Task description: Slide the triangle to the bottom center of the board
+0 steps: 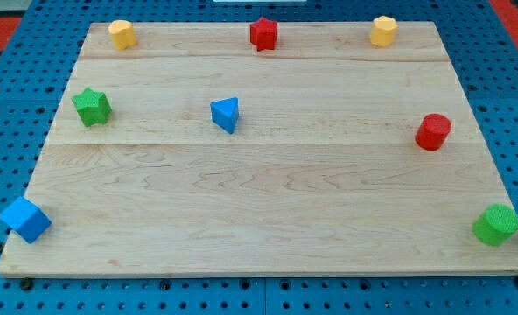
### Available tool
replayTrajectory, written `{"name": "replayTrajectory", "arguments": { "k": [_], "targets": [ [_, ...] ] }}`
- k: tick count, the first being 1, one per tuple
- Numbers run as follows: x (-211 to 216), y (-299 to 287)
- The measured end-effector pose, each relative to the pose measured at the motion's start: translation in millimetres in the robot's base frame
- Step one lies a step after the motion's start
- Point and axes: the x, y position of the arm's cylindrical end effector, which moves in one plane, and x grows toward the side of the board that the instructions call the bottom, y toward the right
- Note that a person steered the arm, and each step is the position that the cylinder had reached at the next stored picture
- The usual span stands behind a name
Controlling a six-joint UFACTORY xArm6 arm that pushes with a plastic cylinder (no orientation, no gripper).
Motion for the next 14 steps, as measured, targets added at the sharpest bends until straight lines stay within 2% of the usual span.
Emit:
{"name": "replayTrajectory", "arguments": {
  "k": [1,2,3,4,5,6,7,8,9,11,12,13,14],
  "targets": [
    [4,-41],
    [-38,-42],
    [-105,-150],
    [-169,-225],
    [-220,-243],
    [-187,-286],
    [-175,-296],
    [-229,-285],
    [-207,-345],
    [-101,-356],
    [-140,-363],
    [-113,-409],
    [-70,-383]
  ]
}}
